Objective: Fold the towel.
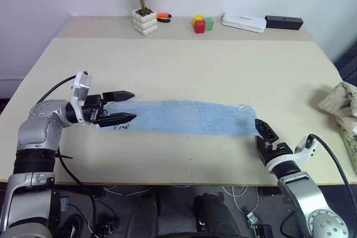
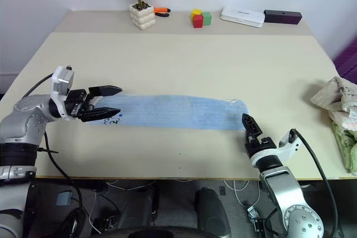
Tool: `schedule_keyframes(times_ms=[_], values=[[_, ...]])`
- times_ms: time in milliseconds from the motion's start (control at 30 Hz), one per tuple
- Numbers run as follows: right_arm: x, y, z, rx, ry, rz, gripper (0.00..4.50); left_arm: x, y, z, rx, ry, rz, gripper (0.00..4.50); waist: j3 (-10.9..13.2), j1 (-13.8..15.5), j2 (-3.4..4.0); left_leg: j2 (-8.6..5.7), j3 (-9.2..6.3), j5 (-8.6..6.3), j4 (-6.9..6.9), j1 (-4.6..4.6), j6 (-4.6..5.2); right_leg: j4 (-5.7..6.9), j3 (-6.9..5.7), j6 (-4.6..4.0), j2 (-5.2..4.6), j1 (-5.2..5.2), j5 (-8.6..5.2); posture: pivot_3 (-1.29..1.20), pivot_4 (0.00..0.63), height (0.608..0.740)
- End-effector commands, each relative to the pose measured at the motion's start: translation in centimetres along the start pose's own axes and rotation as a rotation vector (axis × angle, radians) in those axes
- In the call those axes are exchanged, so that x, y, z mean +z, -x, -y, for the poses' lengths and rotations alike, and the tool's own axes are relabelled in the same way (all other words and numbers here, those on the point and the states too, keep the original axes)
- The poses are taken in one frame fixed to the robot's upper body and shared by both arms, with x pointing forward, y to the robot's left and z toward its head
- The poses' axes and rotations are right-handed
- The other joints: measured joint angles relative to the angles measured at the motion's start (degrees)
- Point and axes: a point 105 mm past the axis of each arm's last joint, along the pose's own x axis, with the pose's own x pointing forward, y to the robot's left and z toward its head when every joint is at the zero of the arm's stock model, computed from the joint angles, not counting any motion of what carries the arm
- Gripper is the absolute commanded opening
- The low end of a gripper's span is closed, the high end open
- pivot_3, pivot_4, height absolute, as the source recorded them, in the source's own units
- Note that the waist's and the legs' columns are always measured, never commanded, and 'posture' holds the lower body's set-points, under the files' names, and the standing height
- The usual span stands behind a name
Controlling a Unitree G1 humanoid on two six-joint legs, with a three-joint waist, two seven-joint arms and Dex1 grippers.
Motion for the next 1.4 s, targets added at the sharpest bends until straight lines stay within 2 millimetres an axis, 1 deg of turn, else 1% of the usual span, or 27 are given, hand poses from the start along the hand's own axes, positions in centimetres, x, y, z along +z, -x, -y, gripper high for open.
schedule_keyframes(times_ms=[33, 200, 367, 433, 467, 533, 633, 700, 767, 967, 1100, 1200, 1267, 1333, 1400], values=[[-0.3, -0.4, 1.0, -0.045, 0.0, -0.004, 4.5, 1.1, 0.6, 0.3, 0.002, -0.03, 0.021, 4.44, 0.0, -0.2, -0.01, 0.01, 0.0, 0.0, 0.0, 0.0, 0.0, 0.0, 0.0, 0.0, 0.02, -0.01, 0.0, 0.0, 0.15, 0.74], [-0.5, -1.3, 0.9, -0.043, -0.001, -0.013, 4.5, 0.8, 0.8, 0.9, -0.019, -0.015, 0.01, 4.44, 0.0, -0.3, -0.03, 0.07, 0.01, 0.0, -0.02, 0.05, 0.0, 0.01, 0.03, 0.0, 0.1, 0.01, 0.01, 0.0, 0.15, 0.74], [-0.4, -2.0, 0.9, -0.038, -0.017, -0.007, 4.5, 0.8, 1.0, 1.0, -0.01, -0.016, 0.007, 4.44, 0.0, -0.2, -0.08, 0.07, 0.02, 0.0, -0.02, 0.1, 0.0, 0.0, 0.05, -0.02, 0.1, 0.05, 0.01, 0.0, 0.15, 0.74], [-0.5, -2.3, 0.9, -0.031, -0.029, -0.01, 3.97, 0.9, 1.0, 1.0, -0.008, -0.016, 0.008, 4.5, -0.1, -0.2, -0.08, 0.07, 0.03, 0.0, -0.01, 0.12, 0.0, 0.0, 0.05, -0.03, 0.09, 0.07, 0.02, 0.0, 0.15, 0.74], [-0.4, -2.6, 0.9, -0.032, -0.023, -0.012, 3.63, 0.9, 1.0, 1.0, -0.007, -0.016, 0.009, 4.5, 0.0, -0.2, -0.08, 0.07, 0.03, 0.0, -0.01, 0.12, 0.0, 0.0, 0.06, -0.03, 0.09, 0.07, 0.02, 0.0, 0.15, 0.74], [-0.3, -2.8, 0.8, -0.031, -0.016, -0.014, 2.69, 0.9, 1.1, 1.0, -0.002, -0.017, 0.01, 4.5, 0.0, -0.3, -0.07, 0.07, 0.04, 0.0, -0.02, 0.12, 0.0, 0.01, 0.07, -0.03, 0.09, 0.05, 0.02, 0.0, 0.15, 0.74], [-0.2, -2.9, 0.8, -0.03, -0.016, -0.01, 1.07, 0.9, 1.1, 0.9, 0.005, -0.018, 0.011, 4.5, -0.1, -0.4, -0.15, 0.09, 0.06, 0.0, -0.04, 0.15, 0.0, 0.03, 0.12, -0.02, 0.12, 0.04, 0.02, 0.0, 0.15, 0.74], [-0.1, -2.9, 0.8, -0.032, 0.001, -0.012, 0.1, 0.9, 1.2, 0.9, 0.007, -0.016, 0.013, 4.5, -0.2, -0.3, -0.29, 0.11, 0.06, 0.0, -0.04, 0.19, 0.0, 0.03, 0.12, -0.02, 0.15, 0.08, 0.02, 0.0, 0.15, 0.74], [0.4, -2.9, 0.8, -0.034, 0.026, 0.003, 0.04, 0.8, 1.2, 0.9, 0.01, -0.013, 0.014, 4.5, -0.2, -0.2, -0.4, 0.11, 0.06, 0.0, -0.04, 0.26, 0.0, 0.03, 0.12, -0.03, 0.15, 0.14, 0.01, 0.0, 0.15, 0.74], [2.6, -3.1, 0.1, -0.018, 0.112, 0.041, 0.04, 0.7, 1.1, 0.9, 0.013, -0.012, 0.019, 4.5, -0.2, 0.0, -0.39, 0.09, 0.12, 0.0, -0.04, 0.26, 0.0, 0.02, 0.16, -0.04, 0.06, 0.14, 0.01, 0.0, 0.15, 0.74], [3.7, -3.0, -0.7, -0.001, 0.254, 0.03, 0.04, 0.8, 0.9, 0.7, 0.015, -0.014, 0.022, 4.5, -0.2, 0.1, -0.33, 0.07, 0.18, 0.0, -0.06, 0.22, 0.0, -0.03, 0.2, -0.04, 0.04, 0.11, 0.01, 0.0, 0.15, 0.74], [5.6, -2.2, -1.2, 0.007, 0.311, 0.072, 0.04, 0.8, 1.1, 0.6, 0.025, -0.018, 0.023, 4.5, -0.2, 0.0, -0.27, 0.05, 0.23, 0.0, -0.06, 0.13, 0.0, -0.03, 0.24, -0.02, 0.05, 0.0, 0.02, 0.0, 0.15, 0.74], [6.5, -1.3, -1.0, -0.001, 0.323, 0.094, 0.04, 1.0, 1.2, 0.5, 0.031, -0.017, 0.027, 4.5, -0.2, 0.1, -0.28, 0.06, 0.23, 0.0, -0.07, 0.12, 0.0, -0.03, 0.23, -0.01, 0.08, -0.02, 0.02, 0.0, 0.15, 0.74], [6.6, -0.6, -1.0, 0.003, 0.327, 0.087, 0.04, 1.0, 1.4, 0.5, 0.037, -0.016, 0.026, 4.5, -0.2, 0.0, -0.27, 0.08, 0.22, 0.0, -0.1, 0.12, 0.0, -0.03, 0.23, 0.0, 0.12, -0.02, 0.02, 0.0, 0.15, 0.74], [6.6, -0.3, -1.1, 0.005, 0.379, 0.077, 0.04, 0.9, 1.3, 0.4, 0.038, -0.014, 0.028, 4.5, -0.2, -0.1, -0.26, 0.09, 0.22, 0.0, -0.1, 0.13, 0.0, -0.03, 0.24, 0.0, 0.13, -0.02, 0.03, 0.0, 0.15, 0.74]])
